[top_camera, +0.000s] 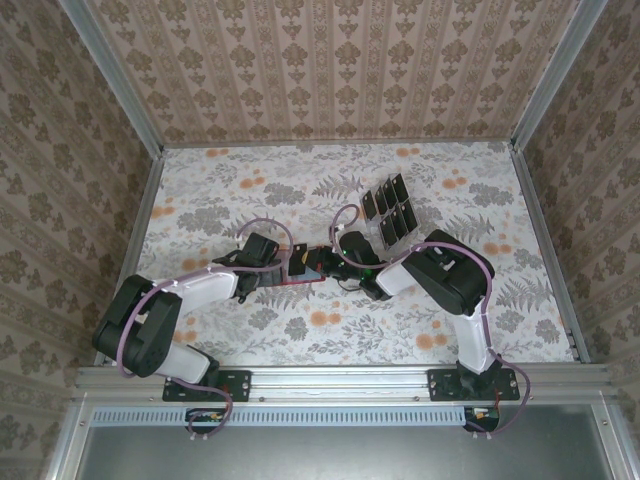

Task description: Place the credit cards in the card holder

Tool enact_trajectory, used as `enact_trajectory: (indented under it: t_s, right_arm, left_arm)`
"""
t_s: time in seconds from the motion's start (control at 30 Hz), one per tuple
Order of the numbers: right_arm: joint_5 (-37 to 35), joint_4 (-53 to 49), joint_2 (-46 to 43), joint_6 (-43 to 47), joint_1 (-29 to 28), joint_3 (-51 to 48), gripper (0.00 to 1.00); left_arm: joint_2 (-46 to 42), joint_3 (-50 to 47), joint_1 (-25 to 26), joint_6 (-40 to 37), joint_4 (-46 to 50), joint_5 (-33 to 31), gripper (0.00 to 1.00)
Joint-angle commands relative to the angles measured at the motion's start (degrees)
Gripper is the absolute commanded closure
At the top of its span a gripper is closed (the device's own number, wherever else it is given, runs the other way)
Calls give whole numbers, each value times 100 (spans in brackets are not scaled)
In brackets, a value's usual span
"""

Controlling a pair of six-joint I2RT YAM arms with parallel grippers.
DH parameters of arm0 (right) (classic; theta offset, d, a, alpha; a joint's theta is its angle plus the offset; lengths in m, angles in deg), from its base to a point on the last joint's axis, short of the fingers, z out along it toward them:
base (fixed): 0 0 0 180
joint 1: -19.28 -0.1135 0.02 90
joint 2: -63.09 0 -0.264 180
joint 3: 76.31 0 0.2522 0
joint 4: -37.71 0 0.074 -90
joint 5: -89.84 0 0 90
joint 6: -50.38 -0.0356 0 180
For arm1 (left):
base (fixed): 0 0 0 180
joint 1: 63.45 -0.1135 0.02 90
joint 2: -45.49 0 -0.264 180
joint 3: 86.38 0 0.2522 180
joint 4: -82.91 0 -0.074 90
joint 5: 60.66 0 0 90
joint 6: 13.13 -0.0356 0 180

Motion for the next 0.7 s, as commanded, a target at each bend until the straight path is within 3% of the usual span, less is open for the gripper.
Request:
enact_trajectory:
  t_s: [0.0,0.67]
  right_arm:
    - [79,155,186,44,19,102,100]
    - [335,199,282,-22,-60,181,100]
  left_arm:
    - [31,-150,-48,27,270,-47,1]
    - [73,-139,-48,46,261,-42,1]
